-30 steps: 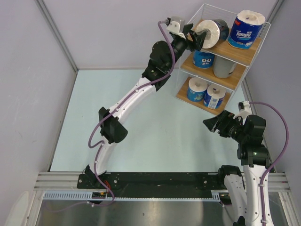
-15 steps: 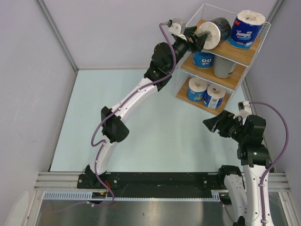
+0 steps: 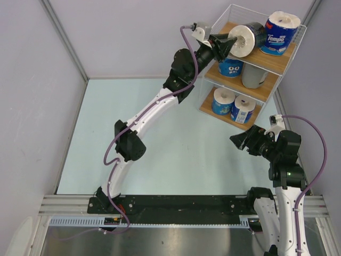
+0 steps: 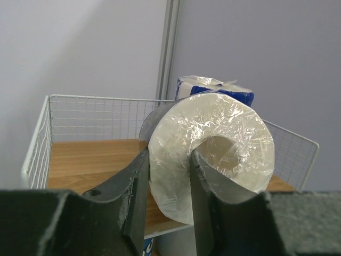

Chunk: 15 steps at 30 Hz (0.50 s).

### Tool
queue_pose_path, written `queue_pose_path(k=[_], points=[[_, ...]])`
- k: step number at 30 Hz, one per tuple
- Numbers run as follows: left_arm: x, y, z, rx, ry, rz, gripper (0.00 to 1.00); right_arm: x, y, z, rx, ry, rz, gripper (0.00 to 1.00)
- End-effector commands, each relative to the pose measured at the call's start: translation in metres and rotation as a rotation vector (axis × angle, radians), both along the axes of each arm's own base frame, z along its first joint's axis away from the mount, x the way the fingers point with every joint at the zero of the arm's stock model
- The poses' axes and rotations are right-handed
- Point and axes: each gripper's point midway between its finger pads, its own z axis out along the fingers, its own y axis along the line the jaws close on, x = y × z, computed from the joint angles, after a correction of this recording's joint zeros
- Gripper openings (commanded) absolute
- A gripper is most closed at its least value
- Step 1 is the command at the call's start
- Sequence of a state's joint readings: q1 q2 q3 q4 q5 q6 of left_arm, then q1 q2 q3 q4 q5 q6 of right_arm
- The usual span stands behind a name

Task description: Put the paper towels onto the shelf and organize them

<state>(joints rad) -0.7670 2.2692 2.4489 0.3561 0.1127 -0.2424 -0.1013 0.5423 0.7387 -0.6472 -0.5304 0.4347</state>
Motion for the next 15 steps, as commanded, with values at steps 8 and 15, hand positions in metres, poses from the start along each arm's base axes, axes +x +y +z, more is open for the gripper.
queue_pose_path(k=[8, 15], points=[[-0.054, 0.044, 0.066, -0.084, -0.095, -0.06, 0.07, 0.0, 0.0, 0.003, -0.003, -0.017, 0.005, 0.87], [-0.102, 0.099, 0.104, -0.112, -0.161, -0.005, 0.06, 0.001, 0.0, 0.004, 0.001, -0.018, 0.0, 0.87]])
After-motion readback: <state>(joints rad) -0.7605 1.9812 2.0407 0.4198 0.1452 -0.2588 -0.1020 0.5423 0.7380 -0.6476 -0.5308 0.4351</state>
